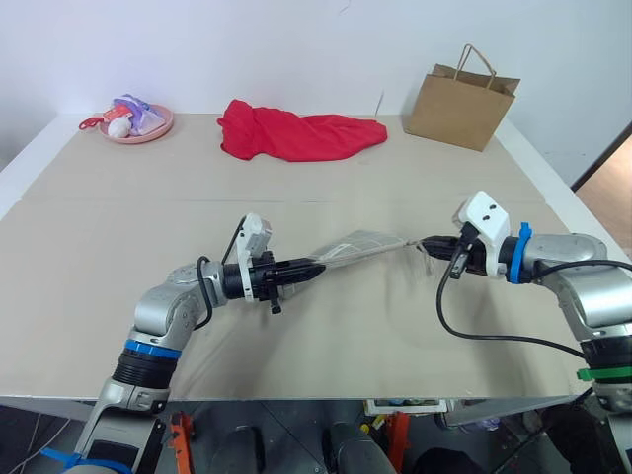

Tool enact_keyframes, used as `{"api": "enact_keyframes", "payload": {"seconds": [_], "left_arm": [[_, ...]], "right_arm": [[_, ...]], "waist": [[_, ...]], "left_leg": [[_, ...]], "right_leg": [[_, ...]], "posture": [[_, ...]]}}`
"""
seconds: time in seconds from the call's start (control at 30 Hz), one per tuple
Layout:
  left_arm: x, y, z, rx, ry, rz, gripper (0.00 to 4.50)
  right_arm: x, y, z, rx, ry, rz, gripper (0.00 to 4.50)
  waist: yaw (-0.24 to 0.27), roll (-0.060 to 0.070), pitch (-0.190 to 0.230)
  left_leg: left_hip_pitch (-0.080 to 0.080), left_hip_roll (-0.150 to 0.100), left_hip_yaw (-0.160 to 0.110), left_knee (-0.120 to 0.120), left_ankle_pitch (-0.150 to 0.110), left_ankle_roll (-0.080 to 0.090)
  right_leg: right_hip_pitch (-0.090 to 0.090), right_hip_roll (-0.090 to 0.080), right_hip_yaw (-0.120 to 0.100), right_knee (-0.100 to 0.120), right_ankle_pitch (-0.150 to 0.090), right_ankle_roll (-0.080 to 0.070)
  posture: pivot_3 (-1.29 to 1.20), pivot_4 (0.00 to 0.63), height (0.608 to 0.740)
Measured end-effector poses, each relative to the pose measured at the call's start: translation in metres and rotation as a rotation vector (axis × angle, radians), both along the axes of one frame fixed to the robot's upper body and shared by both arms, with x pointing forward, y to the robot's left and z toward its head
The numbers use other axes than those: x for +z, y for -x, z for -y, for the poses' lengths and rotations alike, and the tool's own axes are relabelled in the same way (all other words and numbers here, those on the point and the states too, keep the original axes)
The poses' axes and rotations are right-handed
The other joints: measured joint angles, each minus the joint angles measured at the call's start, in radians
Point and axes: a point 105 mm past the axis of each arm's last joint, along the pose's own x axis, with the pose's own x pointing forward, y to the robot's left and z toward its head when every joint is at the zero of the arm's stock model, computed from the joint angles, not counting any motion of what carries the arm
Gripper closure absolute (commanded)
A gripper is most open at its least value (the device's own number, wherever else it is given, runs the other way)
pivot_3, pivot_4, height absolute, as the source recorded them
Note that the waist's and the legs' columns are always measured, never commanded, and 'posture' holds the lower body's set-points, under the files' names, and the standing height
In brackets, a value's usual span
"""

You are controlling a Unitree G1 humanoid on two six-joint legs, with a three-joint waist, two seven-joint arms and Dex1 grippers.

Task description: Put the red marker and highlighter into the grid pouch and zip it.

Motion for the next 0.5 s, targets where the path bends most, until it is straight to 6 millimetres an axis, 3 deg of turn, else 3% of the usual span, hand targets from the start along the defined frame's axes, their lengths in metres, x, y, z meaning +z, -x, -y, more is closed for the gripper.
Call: {"api": "enact_keyframes", "payload": {"seconds": [0.03, 0.13, 0.27, 0.37, 0.5], "left_arm": [[0.000, 0.000, -0.001, 0.000, -0.002, 0.001, 4.50], [0.001, -0.002, -0.009, 0.021, -0.016, 0.008, 4.50], [0.001, -0.002, -0.008, 0.012, -0.010, 0.013, 4.50], [0.001, 0.000, -0.007, -0.008, -0.010, 0.029, 4.50], [0.003, 0.000, 0.000, -0.068, -0.041, 0.129, 4.50]], "right_arm": [[0.000, 0.001, 0.002, -0.013, -0.006, -0.005, 3.48], [-0.010, 0.008, 0.014, -0.054, -0.020, -0.065, 2.02], [-0.027, 0.023, 0.000, 0.008, -0.066, -0.145, 0.08], [-0.030, 0.030, 0.000, 0.020, -0.096, -0.178, 0.03], [-0.031, 0.051, 0.026, -0.003, -0.097, -0.226, 0.03]], "waist": [[0.000, 0.000, 0.000], [0.003, 0.000, 0.000], [0.002, 0.000, 0.000], [0.003, 0.000, 0.000], [0.013, 0.000, 0.000]], "left_leg": [[0.000, 0.000, 0.000, 0.000, 0.000, 0.000], [0.000, -0.001, 0.000, 0.000, 0.000, 0.000], [0.000, -0.001, 0.000, 0.001, 0.000, 0.000], [0.000, -0.001, 0.000, 0.001, 0.000, 0.000], [-0.001, -0.002, 0.000, 0.001, 0.000, 0.000]], "right_leg": [[0.000, 0.000, 0.000, 0.000, 0.000, 0.000], [0.000, -0.001, 0.000, 0.000, 0.000, 0.000], [0.000, -0.002, 0.001, 0.000, 0.000, 0.001], [0.001, -0.001, 0.000, 0.000, 0.000, 0.001], [0.001, -0.002, 0.000, -0.001, -0.001, 0.002]], "posture": [[0.00, 0.150, 0.740], [0.00, 0.150, 0.740], [0.00, 0.150, 0.740], [0.00, 0.150, 0.740], [0.00, 0.150, 0.740]]}}
